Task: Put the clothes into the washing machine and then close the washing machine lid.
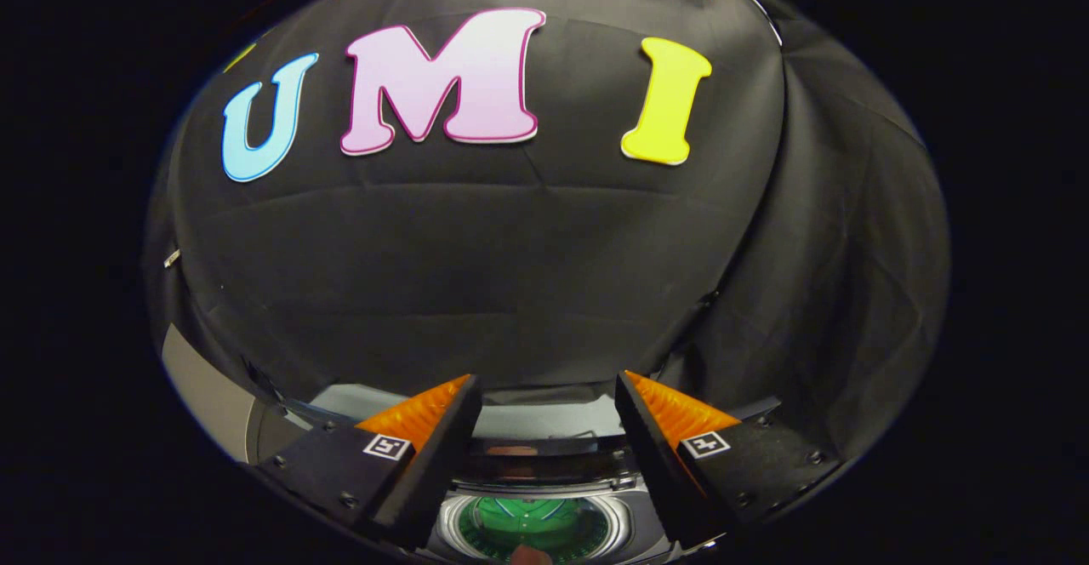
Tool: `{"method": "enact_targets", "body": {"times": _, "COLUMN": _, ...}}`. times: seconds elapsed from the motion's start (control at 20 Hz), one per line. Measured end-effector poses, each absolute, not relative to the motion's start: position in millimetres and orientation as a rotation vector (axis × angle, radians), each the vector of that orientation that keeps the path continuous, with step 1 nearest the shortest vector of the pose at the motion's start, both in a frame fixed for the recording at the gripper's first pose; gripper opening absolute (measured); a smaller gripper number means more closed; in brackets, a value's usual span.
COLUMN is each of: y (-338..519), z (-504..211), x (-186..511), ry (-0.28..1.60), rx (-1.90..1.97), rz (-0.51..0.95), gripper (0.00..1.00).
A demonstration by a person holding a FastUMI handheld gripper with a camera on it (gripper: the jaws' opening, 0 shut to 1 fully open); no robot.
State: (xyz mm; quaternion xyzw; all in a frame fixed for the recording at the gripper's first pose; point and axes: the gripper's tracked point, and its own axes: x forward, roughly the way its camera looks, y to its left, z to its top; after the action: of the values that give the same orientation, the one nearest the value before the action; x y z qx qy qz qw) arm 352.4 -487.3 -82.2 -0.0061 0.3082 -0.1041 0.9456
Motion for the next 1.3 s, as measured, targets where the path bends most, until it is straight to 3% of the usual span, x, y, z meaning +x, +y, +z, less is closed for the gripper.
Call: {"method": "enact_targets", "body": {"times": 1.3, "y": -478, "z": -81, "x": 273, "ry": 0.547, "rx": 0.022, "rz": -0.216, "gripper": 1.0}}
